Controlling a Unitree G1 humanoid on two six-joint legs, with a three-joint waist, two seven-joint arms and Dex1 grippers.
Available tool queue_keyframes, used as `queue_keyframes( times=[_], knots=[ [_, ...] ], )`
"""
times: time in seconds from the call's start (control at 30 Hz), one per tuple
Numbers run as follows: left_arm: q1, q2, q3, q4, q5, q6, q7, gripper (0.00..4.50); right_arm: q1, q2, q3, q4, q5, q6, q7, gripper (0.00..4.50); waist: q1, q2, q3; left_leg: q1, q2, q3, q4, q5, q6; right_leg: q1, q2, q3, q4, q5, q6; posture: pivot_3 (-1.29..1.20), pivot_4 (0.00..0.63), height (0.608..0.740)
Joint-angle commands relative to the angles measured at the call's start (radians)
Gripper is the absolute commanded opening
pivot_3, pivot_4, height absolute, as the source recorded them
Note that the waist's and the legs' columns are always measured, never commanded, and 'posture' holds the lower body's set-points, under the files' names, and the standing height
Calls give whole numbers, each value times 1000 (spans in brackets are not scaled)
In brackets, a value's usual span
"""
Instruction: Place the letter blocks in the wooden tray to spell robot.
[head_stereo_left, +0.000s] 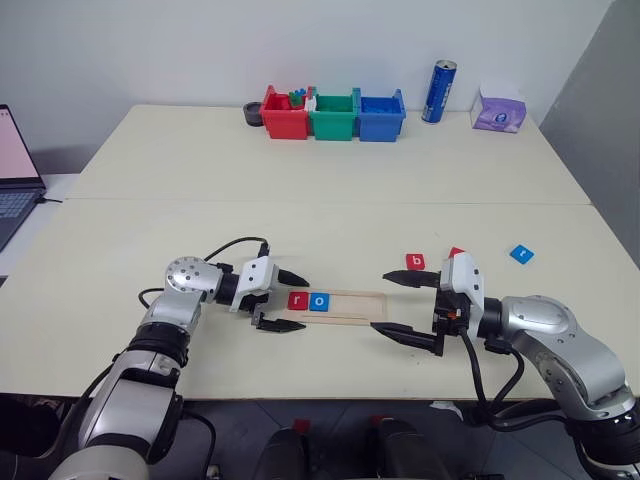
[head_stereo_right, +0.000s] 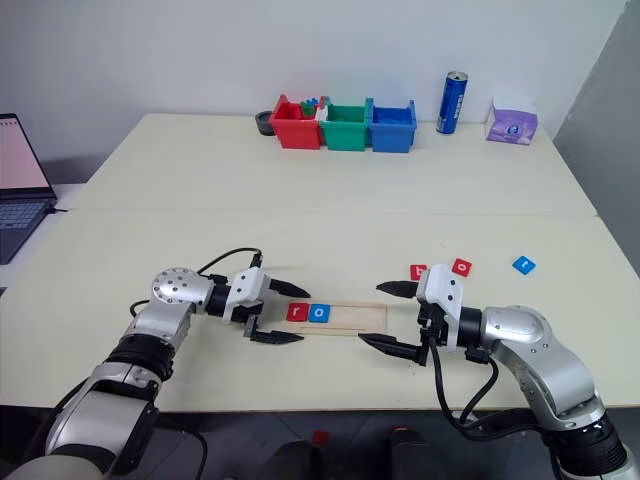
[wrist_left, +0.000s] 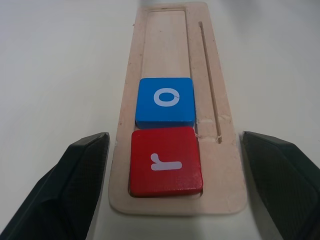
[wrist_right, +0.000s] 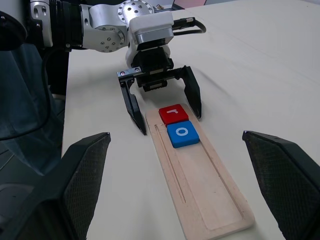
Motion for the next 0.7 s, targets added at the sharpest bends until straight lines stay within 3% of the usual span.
queue_keyframes(
  times=[0.03,0.5,0.7],
  knots=[
    [-6,20,6,-12,4,8,-14,4476,-17,-5,-26,-17,10,-11,1,4500,0,0,0,0,0,0,0,0,0,0,0,0,0,0,0,0,150,740],
    [6,29,3,-51,5,48,-11,4476,-27,2,-26,-3,5,-13,-2,4500,1,0,0,0,0,0,0,0,0,0,0,0,0,0,0,0,150,740],
    [-15,78,45,-159,-47,152,-29,4476,-18,-7,-45,-29,22,7,-13,4500,0,0,0,0,0,0,0,0,0,0,0,0,0,0,0,0,150,740]
  ],
)
